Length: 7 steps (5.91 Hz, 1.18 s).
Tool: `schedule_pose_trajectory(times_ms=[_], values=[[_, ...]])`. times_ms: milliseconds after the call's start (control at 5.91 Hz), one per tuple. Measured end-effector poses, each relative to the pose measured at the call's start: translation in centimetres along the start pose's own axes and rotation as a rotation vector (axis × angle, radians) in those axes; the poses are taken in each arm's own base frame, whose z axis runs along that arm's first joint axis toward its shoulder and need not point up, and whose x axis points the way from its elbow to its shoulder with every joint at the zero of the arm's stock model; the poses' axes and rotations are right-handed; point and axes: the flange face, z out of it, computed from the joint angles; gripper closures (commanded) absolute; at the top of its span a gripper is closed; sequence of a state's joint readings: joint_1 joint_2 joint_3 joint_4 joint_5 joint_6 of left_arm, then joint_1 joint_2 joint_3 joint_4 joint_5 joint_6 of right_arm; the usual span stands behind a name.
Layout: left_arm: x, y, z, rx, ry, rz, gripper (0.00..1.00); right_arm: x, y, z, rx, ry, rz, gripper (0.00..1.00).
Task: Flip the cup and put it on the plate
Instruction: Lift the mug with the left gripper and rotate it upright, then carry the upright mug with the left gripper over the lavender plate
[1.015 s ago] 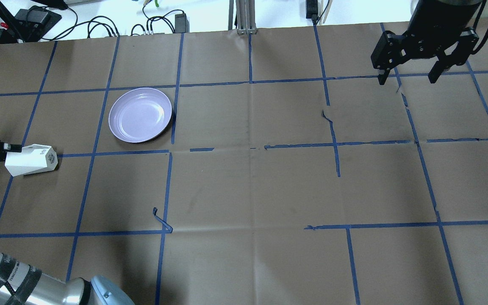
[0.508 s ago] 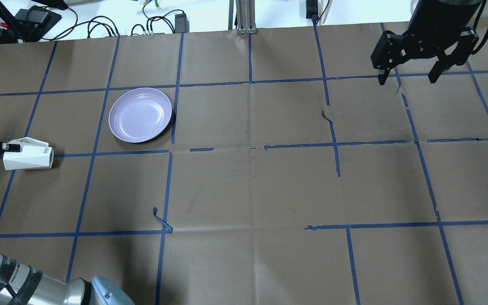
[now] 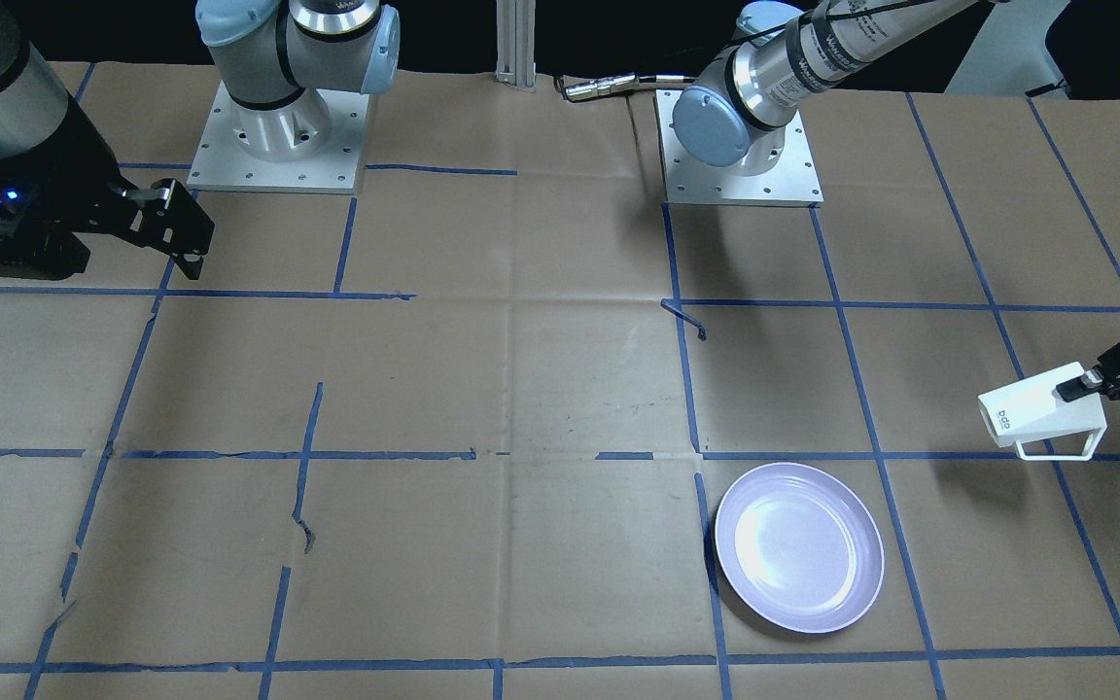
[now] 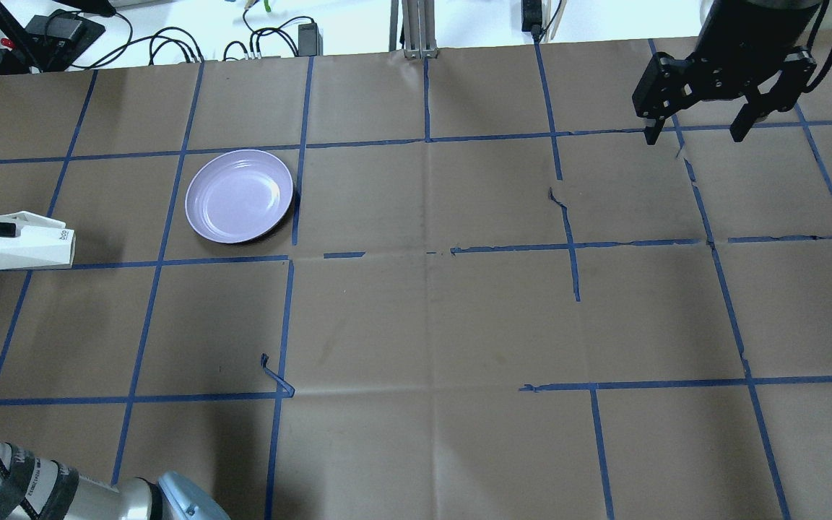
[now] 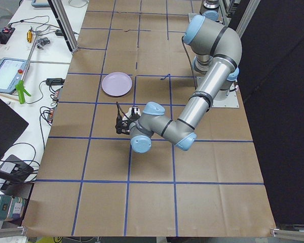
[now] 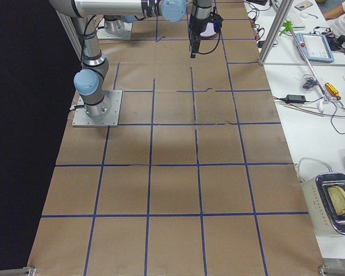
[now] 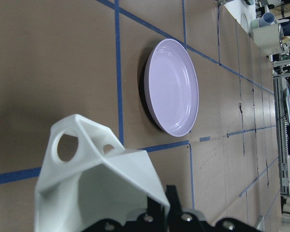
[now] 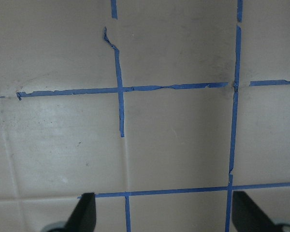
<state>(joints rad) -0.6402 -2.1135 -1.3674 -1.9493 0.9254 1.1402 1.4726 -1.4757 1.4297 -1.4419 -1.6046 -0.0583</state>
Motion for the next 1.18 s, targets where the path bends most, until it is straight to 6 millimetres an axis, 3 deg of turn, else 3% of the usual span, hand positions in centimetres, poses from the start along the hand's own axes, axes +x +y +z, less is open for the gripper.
schedule_pose_trajectory(times_ms=[338,508,846,1185], values=[[8.3,-4.2,2.4,-0.047,-0.145,-0.003,1.0,0.0,0.0,0.0,0.0,0.0,0.0,0.0],[13.3,-6.8,5.4,-0.095,-0.279,0.033,1.0,0.0,0.0,0.0,0.0,0.0,0.0,0.0],[22.2,-10.9,13.9,-0.174,-0.538,0.155,1.0,0.0,0.0,0.0,0.0,0.0,0.0,0.0],[27.6,-12.6,22.5,-0.255,-0.732,0.312,1.0,0.0,0.0,0.0,0.0,0.0,0.0,0.0]])
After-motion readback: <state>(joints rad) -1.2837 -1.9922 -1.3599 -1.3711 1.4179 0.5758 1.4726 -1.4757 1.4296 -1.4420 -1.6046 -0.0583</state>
